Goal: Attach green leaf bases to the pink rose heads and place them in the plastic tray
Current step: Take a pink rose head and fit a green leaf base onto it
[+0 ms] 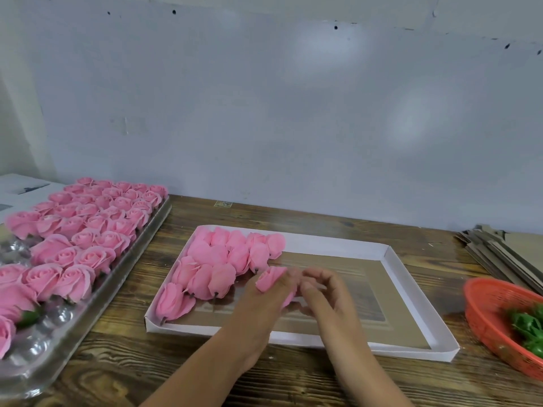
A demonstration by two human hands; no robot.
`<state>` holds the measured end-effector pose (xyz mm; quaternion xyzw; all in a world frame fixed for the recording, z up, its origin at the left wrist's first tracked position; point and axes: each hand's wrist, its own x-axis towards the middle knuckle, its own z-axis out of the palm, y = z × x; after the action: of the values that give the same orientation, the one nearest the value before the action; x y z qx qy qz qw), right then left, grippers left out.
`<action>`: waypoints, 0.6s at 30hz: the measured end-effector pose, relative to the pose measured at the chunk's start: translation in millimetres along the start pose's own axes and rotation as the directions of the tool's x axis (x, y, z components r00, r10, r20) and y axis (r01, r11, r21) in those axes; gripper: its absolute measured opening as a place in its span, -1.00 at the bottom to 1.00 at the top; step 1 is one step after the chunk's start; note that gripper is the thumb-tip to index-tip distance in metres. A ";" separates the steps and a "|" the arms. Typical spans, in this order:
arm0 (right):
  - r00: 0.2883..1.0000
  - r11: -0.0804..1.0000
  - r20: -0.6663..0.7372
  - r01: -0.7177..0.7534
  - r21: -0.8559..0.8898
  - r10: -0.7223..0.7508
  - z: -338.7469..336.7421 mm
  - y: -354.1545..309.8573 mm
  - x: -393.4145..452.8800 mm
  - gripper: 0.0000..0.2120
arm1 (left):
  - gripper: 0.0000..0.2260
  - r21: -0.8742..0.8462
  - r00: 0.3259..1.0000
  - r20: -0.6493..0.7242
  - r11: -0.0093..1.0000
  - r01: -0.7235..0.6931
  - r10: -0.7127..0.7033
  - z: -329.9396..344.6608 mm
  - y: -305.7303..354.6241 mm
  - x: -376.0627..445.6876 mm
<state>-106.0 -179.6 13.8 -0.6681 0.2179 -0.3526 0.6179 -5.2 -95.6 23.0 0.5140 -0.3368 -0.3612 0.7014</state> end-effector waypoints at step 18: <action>0.985 0.975 0.050 0.170 -0.141 -0.165 11.5 2.5 -9.1 -0.65 | -0.65 -0.132 0.992 -0.113 0.990 0.040 -0.056 7.2 2.8 -2.2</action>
<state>-103.1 -165.7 9.7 -0.7338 0.1738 -0.3739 0.5400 -11.9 -96.6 27.3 0.4954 -0.2585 -0.3685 0.7429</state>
